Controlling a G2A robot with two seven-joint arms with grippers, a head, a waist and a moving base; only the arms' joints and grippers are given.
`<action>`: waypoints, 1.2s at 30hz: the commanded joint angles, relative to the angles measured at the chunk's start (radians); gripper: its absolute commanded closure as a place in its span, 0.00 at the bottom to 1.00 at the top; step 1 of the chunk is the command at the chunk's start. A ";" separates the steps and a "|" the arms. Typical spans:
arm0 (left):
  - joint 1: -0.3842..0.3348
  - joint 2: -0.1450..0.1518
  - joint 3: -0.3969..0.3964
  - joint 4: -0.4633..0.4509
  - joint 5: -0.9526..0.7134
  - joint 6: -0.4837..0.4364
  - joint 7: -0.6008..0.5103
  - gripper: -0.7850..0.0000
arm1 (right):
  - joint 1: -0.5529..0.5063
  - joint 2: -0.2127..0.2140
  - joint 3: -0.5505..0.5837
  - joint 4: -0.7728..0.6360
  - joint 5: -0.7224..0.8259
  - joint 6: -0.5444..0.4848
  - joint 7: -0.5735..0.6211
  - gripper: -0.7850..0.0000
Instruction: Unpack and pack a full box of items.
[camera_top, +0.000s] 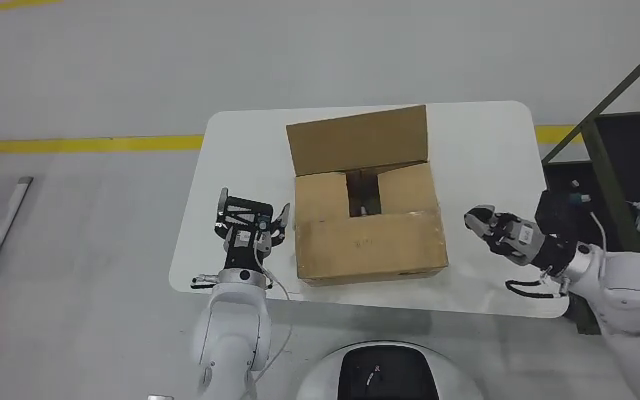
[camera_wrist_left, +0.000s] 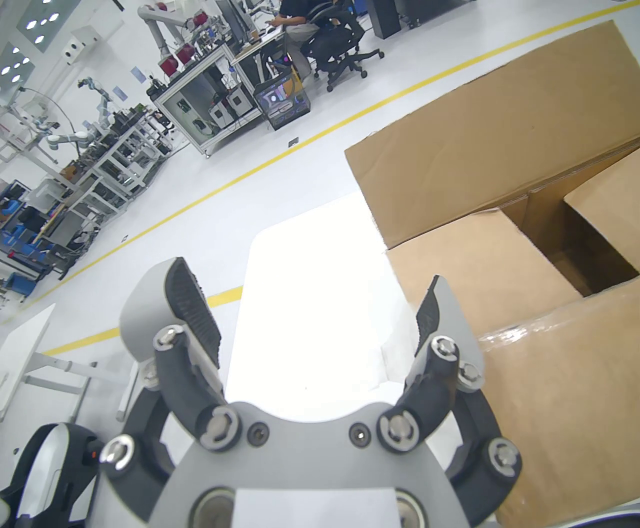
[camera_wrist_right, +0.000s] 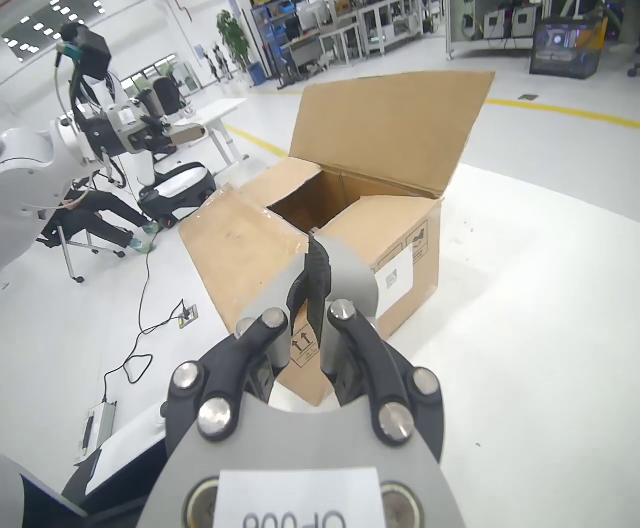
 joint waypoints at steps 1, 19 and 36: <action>-0.001 0.000 0.001 0.000 0.000 -0.001 0.000 0.00 | 0.029 0.003 -0.019 -0.007 0.031 0.044 0.073 0.71; -0.001 0.000 0.001 0.000 0.000 -0.001 0.000 0.00 | 0.076 0.011 -0.082 0.033 0.065 0.059 0.087 0.00; -0.001 0.000 0.001 0.000 0.000 -0.001 0.000 0.00 | 0.100 0.006 -0.187 0.041 -0.066 0.025 -0.001 0.27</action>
